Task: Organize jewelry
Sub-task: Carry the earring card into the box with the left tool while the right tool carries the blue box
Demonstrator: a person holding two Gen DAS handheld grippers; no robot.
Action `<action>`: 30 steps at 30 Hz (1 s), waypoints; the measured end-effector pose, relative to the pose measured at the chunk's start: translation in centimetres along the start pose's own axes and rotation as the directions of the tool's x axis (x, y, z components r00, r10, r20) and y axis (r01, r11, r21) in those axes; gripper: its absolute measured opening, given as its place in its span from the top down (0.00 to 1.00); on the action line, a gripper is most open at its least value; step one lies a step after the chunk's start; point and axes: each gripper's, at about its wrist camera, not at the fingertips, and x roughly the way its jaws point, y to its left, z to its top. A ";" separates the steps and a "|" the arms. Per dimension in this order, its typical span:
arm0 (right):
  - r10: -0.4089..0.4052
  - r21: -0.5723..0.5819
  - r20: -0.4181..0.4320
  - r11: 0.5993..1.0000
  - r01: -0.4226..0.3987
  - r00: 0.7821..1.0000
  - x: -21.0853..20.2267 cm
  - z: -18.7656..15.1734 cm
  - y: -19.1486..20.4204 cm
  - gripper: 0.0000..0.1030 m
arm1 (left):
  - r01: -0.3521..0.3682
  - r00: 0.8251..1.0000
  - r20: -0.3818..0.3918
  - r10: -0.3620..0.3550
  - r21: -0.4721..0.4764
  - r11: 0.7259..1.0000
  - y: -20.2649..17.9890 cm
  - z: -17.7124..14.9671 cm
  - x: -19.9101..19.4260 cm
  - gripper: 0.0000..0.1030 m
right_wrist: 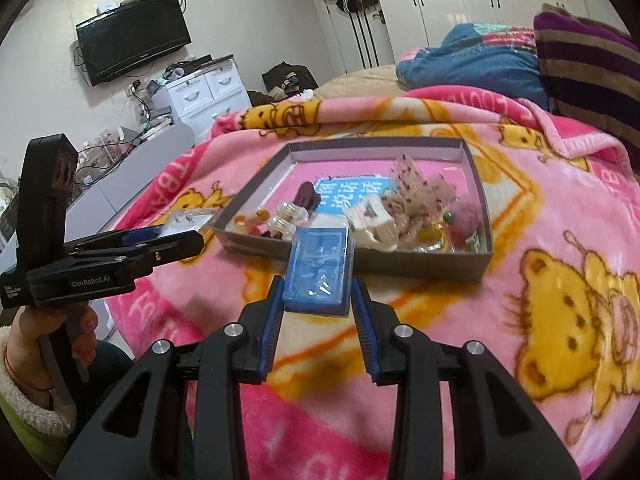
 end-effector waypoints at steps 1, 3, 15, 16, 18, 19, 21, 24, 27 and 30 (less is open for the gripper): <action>0.001 -0.002 0.005 1.000 -0.001 1.000 -0.1 0.2 0.1 0.68 | -0.001 1.000 0.005 0.001 -0.002 1.000 0.1 0.2 -0.1 0.41; 0.004 -0.006 0.011 1.000 -0.004 1.000 -0.1 0.7 0.2 0.68 | -0.004 1.000 0.015 0.004 -0.005 1.000 0.2 0.5 -0.2 0.41; -0.008 -0.016 0.064 1.000 0.009 0.998 -0.8 3.2 0.1 0.68 | -0.003 0.999 0.052 0.003 0.002 1.000 -0.2 3.0 -0.2 0.41; -0.014 -0.014 0.067 1.000 0.015 0.998 -0.9 3.4 -0.1 0.68 | -0.005 0.999 0.053 0.005 0.004 1.000 -0.3 3.2 -0.1 0.41; -0.023 -0.009 0.075 1.000 0.023 0.997 -1.0 3.7 -0.5 0.68 | 0.001 0.998 0.056 -0.001 0.010 1.000 -0.5 3.8 0.2 0.41; -0.030 -0.004 0.079 1.000 0.031 0.996 -1.0 3.9 -0.9 0.68 | 0.000 0.998 0.057 -0.001 0.013 1.000 -0.7 4.0 0.4 0.41; -0.042 0.006 0.086 0.999 0.041 0.995 -1.1 4.2 -1.4 0.68 | 0.006 0.998 0.058 -0.007 0.021 1.000 -1.0 4.5 0.7 0.41; -0.066 0.017 0.093 0.998 0.065 0.994 -1.2 4.6 -2.4 0.68 | 0.011 0.998 0.054 -0.013 0.029 1.000 -1.4 5.0 1.5 0.41; -0.092 0.033 0.097 0.995 0.089 0.991 -1.2 5.0 -3.5 0.68 | 0.019 0.998 0.055 -0.020 0.029 0.999 -1.8 5.7 2.1 0.41; -0.112 0.044 0.097 0.993 0.108 0.989 -1.0 5.3 -4.5 0.68 | 0.022 0.998 0.053 -0.024 0.034 0.999 -2.3 6.3 2.8 0.41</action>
